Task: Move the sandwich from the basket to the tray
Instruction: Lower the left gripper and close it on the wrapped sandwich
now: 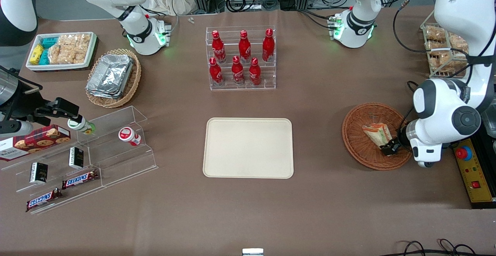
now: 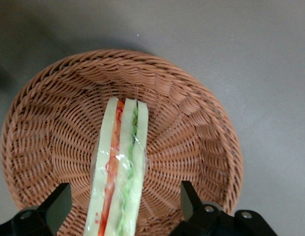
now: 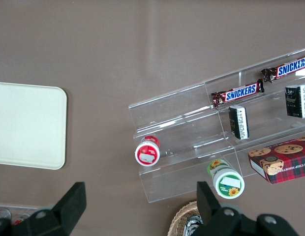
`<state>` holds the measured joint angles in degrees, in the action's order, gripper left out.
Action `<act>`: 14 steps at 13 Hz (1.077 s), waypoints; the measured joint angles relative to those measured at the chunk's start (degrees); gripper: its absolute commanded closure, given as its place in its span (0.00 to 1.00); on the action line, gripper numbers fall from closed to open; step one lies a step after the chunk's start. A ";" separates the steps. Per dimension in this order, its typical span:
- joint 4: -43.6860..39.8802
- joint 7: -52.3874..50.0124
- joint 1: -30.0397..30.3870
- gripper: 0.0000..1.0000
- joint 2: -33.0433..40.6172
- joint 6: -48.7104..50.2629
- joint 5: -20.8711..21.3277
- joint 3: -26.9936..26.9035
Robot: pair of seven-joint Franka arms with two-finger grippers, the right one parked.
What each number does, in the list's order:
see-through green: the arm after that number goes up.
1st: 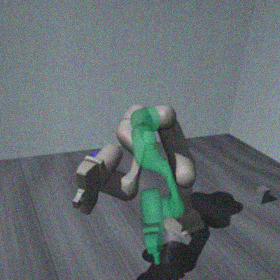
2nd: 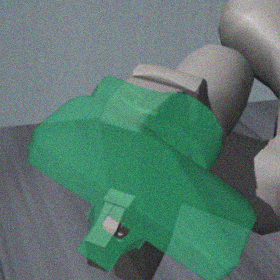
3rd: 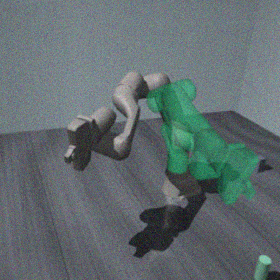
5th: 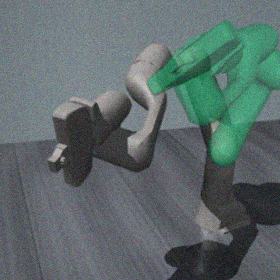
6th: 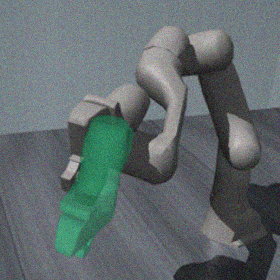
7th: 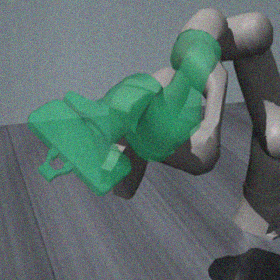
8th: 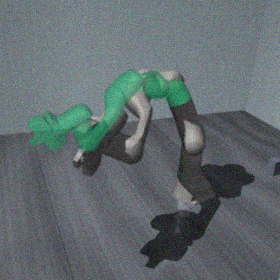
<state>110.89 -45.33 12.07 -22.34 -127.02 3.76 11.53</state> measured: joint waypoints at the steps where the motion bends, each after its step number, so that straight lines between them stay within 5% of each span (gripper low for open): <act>1: 1.53 0.00 0.23 0.01 -0.08 -1.92 -0.11 0.00; 7: 4.12 -0.49 0.14 0.03 -1.24 -6.50 -2.48 0.55; 10: 5.68 -0.49 0.08 0.90 -1.32 -8.71 -3.02 0.71; 11: 5.69 -0.44 0.08 1.00 -1.31 -8.75 -3.01 0.72; 14: 5.59 -0.13 -0.14 1.00 -0.52 -8.73 -2.97 0.97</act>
<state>116.48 -45.46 11.93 -22.87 -135.75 0.80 12.50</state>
